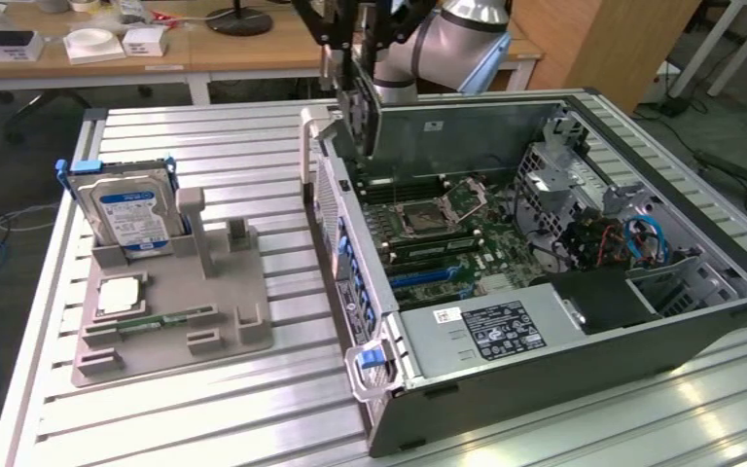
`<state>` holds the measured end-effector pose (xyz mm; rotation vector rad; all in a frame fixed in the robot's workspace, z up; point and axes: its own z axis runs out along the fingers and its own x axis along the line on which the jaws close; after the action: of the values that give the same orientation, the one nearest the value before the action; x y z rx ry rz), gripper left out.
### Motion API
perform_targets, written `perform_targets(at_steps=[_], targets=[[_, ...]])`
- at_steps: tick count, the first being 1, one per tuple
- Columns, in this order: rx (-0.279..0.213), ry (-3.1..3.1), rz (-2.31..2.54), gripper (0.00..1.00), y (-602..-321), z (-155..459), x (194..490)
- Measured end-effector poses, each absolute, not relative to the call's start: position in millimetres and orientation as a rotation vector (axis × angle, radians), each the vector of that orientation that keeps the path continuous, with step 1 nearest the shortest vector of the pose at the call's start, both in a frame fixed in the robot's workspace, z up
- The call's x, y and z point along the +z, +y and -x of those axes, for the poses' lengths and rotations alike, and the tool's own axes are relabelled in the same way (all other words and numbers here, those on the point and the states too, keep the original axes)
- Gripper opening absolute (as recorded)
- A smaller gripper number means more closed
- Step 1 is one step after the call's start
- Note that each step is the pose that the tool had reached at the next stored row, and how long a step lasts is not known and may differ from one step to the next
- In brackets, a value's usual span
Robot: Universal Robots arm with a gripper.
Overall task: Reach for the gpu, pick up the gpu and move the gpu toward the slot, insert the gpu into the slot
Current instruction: 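Pick up the gpu and move the gpu toward the slot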
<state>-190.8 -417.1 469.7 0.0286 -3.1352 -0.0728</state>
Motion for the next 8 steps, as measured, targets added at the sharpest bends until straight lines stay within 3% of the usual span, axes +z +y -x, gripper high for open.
perform_targets(at_steps=[8], targets=[[-0.073,-3.135,-0.029,0.26,-417.3,154.5,469.6]])
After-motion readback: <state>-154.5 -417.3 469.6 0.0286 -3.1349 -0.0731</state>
